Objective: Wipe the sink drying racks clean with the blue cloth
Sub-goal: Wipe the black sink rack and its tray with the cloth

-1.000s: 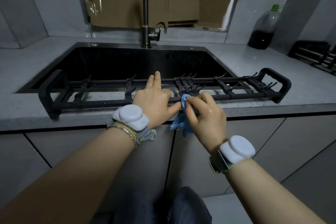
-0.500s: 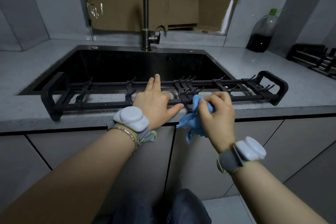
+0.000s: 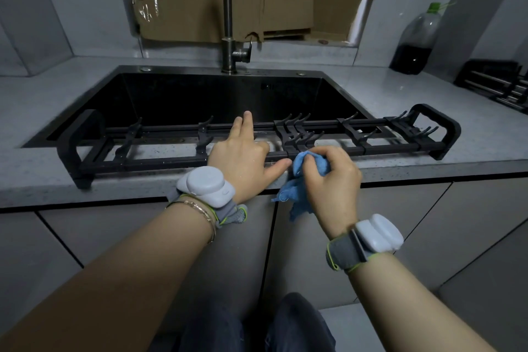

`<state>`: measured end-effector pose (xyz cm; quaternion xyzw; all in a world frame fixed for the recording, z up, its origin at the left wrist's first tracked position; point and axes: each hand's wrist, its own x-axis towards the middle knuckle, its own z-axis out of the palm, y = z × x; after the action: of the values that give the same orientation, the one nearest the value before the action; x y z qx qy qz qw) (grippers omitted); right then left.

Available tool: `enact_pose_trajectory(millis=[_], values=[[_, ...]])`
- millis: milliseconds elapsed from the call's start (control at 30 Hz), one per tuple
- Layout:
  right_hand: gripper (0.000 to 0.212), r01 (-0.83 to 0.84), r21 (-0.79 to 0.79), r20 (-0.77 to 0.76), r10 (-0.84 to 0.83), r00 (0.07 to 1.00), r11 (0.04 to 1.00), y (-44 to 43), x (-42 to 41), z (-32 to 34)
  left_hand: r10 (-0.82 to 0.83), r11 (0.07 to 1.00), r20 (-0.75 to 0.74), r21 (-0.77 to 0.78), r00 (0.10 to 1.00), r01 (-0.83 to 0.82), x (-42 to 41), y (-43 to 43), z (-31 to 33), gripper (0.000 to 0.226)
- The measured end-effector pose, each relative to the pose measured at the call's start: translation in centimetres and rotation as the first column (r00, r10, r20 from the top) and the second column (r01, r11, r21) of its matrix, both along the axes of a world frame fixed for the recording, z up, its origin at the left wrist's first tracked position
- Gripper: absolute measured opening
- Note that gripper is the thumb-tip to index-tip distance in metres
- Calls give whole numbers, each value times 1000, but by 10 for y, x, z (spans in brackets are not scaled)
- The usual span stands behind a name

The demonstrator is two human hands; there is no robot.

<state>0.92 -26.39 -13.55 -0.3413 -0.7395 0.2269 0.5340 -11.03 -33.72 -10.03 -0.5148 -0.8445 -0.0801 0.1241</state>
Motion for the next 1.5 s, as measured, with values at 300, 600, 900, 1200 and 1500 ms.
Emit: enact_pose_trajectory(millis=[300, 600, 900, 1200, 1500], values=[[21, -82, -481, -164, 2, 986, 873, 9, -10, 11, 2, 1000, -4, 27, 1000, -2, -1, 2, -3, 58], [21, -163, -547, -257, 20, 966, 821, 1, -13, 11, 4, 999, 11, 40, 1000, -4, 0, 3, -3, 57], [23, -144, -614, -394, -143, 908, 776, 7, -5, 6, -11, 1000, 39, 26, 999, 10, -1, 1, 0, 59], [19, -177, -548, -334, -19, 943, 818, 7, 0, 7, 4, 999, 27, 39, 1000, -5, 1, 0, 1, 58], [19, -98, -577, -306, -103, 947, 811, 9, -6, 8, -9, 997, 10, 79, 1000, 8, 0, 1, -2, 59]])
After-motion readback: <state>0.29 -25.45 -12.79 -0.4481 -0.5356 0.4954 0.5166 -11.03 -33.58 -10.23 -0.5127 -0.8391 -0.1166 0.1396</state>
